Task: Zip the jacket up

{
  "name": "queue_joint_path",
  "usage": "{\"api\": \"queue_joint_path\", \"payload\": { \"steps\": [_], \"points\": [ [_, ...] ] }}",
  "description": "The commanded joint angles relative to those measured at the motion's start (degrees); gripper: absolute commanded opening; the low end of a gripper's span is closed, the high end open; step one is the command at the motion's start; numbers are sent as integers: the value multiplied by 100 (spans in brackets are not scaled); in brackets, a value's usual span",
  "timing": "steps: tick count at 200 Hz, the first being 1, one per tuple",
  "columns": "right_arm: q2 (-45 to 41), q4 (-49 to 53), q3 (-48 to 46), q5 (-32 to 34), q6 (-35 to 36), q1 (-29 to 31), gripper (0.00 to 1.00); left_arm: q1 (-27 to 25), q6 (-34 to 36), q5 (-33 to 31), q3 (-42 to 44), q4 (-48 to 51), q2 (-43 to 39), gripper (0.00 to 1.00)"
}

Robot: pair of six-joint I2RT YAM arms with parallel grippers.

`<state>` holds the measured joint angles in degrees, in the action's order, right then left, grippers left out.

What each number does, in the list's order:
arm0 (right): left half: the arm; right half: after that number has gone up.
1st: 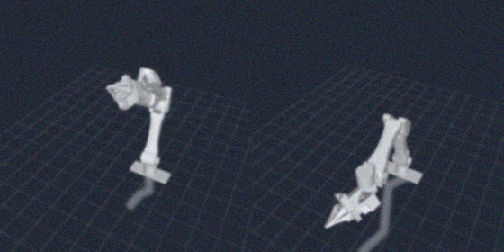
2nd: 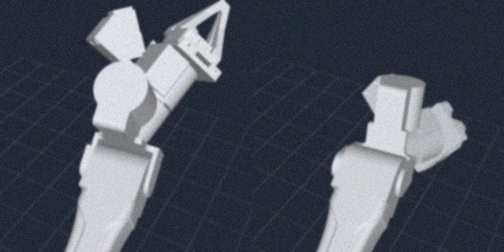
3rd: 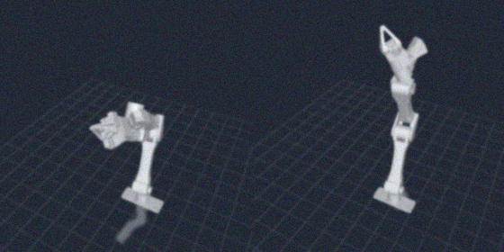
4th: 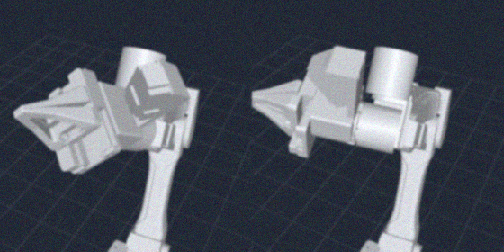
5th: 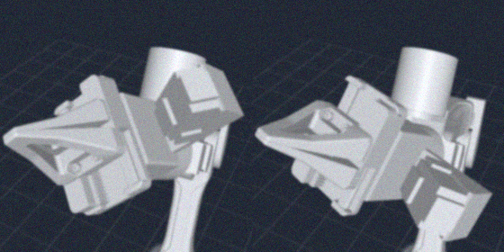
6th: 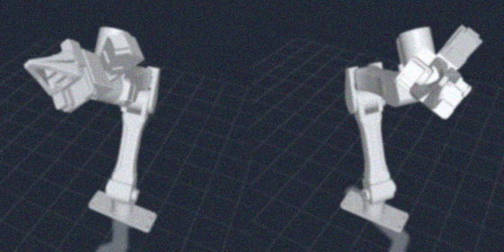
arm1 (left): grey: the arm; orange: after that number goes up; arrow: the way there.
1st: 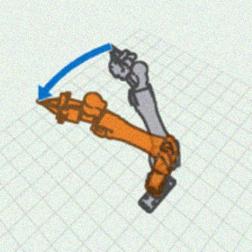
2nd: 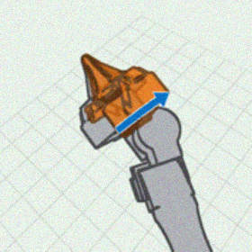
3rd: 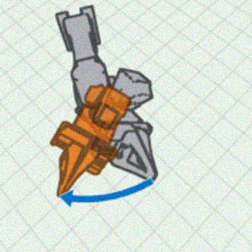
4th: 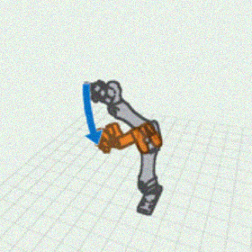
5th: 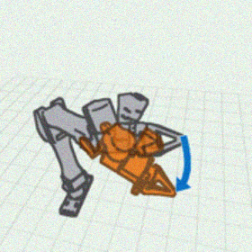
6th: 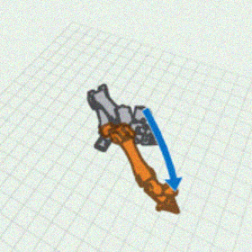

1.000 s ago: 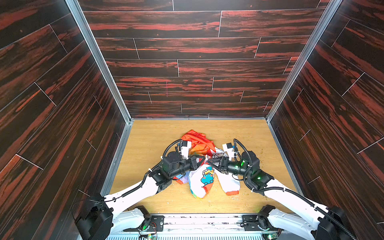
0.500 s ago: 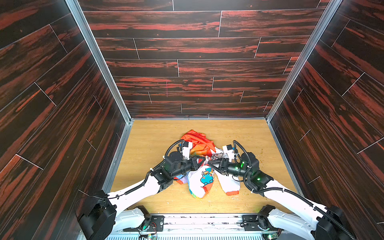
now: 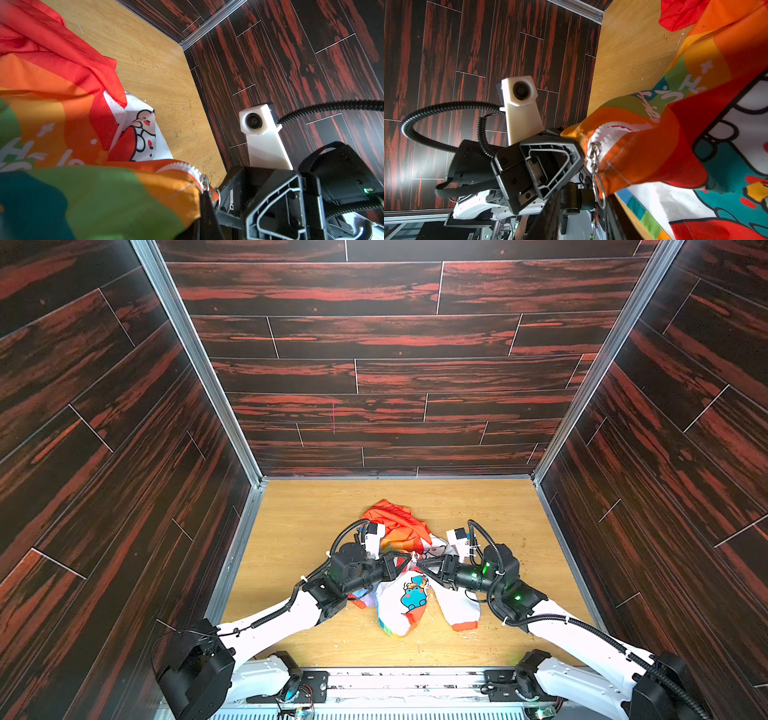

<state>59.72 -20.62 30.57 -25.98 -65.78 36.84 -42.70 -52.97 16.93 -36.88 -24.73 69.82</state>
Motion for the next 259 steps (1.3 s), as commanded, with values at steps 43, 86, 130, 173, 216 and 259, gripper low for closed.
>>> {"api": "queue_joint_path", "payload": {
  "steps": [43, 86, 130, 173, 216, 259],
  "points": [
    [50, -86, -86, 14, -32, -43, 37, 29, -26, 20, -29, -164, -34, 0],
    [23, 237, 117, 46, -32, -38, 37, 23, -37, 34, -19, -221, -5, 0],
    [-12, 999, 503, 172, -47, -49, 37, 23, -37, -75, 12, -218, -64, 0],
    [-433, 2646, 1170, 1028, 1102, -95, 61, 24, -29, -289, 100, -190, -181, 0],
    [-737, 4789, 2255, 3378, 1566, -104, 76, 18, -2, -419, 138, -187, -301, 0],
    [-543, 6198, 3084, 4499, 1888, -111, 99, 24, 16, -456, 111, -161, -343, 0]
  ]
}}
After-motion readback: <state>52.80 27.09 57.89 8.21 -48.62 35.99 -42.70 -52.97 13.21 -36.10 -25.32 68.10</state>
